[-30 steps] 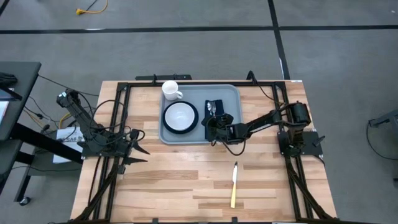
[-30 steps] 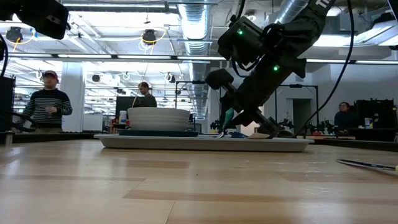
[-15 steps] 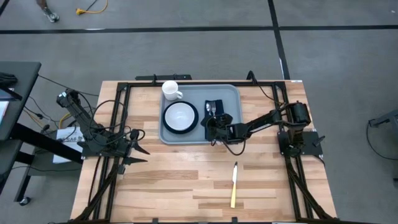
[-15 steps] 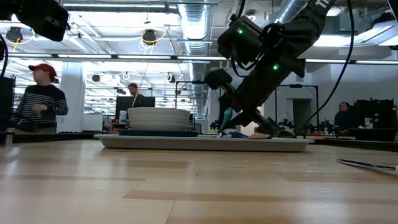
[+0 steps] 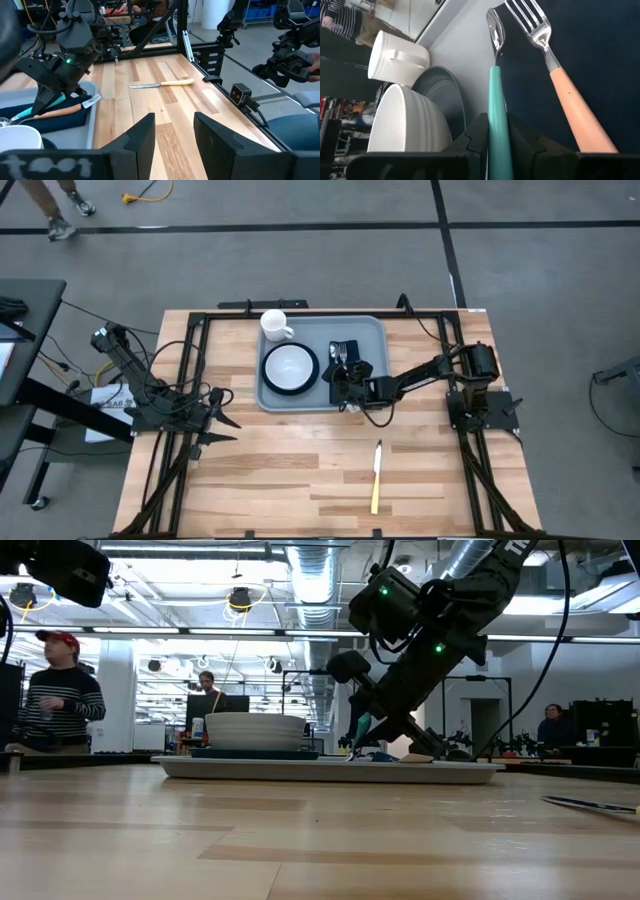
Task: Set up tray
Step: Put the light blue spoon on the dark blue table napkin to the left of the orange fork
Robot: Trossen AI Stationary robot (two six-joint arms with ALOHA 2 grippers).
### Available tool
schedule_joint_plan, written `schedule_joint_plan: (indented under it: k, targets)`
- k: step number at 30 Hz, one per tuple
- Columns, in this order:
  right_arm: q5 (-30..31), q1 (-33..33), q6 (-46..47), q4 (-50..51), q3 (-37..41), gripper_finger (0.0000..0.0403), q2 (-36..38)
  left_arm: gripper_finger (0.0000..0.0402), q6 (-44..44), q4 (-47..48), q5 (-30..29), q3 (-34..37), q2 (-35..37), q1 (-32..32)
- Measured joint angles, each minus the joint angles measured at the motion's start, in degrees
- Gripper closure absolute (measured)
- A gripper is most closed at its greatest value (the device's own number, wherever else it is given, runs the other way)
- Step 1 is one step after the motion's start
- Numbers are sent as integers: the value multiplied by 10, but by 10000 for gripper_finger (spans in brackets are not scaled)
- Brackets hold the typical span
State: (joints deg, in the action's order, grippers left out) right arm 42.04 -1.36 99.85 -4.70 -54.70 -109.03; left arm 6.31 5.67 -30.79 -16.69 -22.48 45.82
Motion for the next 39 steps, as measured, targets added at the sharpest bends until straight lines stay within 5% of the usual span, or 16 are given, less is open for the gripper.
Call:
schedule_joint_plan:
  k: [39]
  targets:
    - [-17, 8, -14, 17, 0, 339, 0, 276, -1, 0, 0, 0, 0, 0]
